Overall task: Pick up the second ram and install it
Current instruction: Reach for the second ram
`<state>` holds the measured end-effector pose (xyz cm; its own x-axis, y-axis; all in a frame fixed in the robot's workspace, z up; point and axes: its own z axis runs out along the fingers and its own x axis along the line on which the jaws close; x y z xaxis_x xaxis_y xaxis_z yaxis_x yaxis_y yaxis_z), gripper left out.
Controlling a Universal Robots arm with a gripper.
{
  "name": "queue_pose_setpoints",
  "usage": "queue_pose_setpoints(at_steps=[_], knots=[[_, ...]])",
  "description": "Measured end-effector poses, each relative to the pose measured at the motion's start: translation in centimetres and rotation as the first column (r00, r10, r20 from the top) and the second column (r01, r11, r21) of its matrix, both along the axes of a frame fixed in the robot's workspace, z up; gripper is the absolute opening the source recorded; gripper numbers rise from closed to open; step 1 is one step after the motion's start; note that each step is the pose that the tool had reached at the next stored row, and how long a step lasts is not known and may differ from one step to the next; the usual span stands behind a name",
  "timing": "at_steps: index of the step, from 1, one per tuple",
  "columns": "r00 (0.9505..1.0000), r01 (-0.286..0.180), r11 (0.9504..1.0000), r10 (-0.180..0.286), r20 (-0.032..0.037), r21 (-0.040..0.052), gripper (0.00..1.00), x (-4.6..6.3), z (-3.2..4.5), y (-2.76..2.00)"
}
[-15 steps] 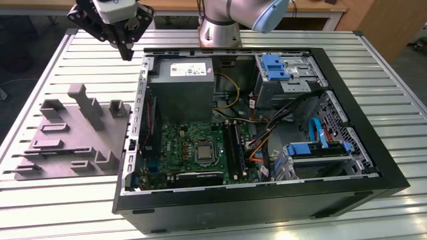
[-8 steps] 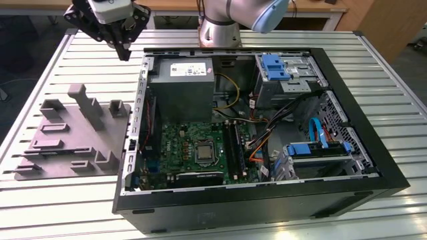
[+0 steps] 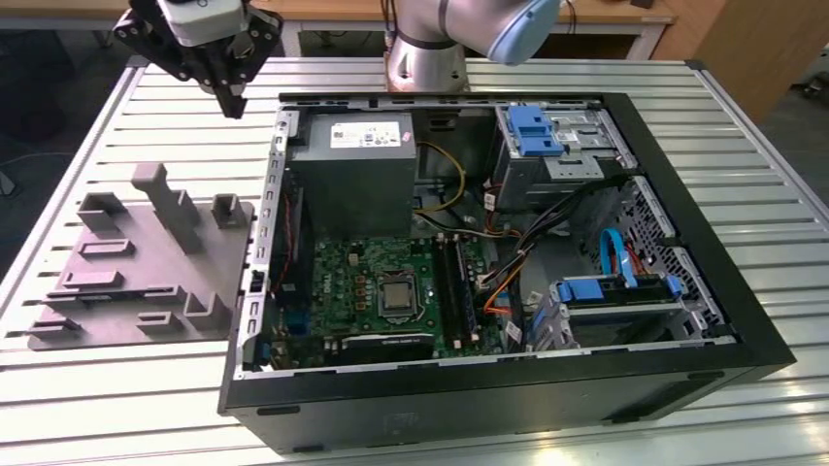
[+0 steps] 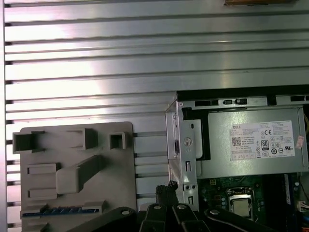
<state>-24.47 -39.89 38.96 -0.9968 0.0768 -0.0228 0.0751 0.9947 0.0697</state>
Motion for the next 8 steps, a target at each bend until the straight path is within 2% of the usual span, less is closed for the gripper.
queue_pose_setpoints(at_steps=[8], knots=[[1.0000,0.000,1.0000,0.000,0.0000,-0.0001,0.10,-0.98,0.00,0.00]])
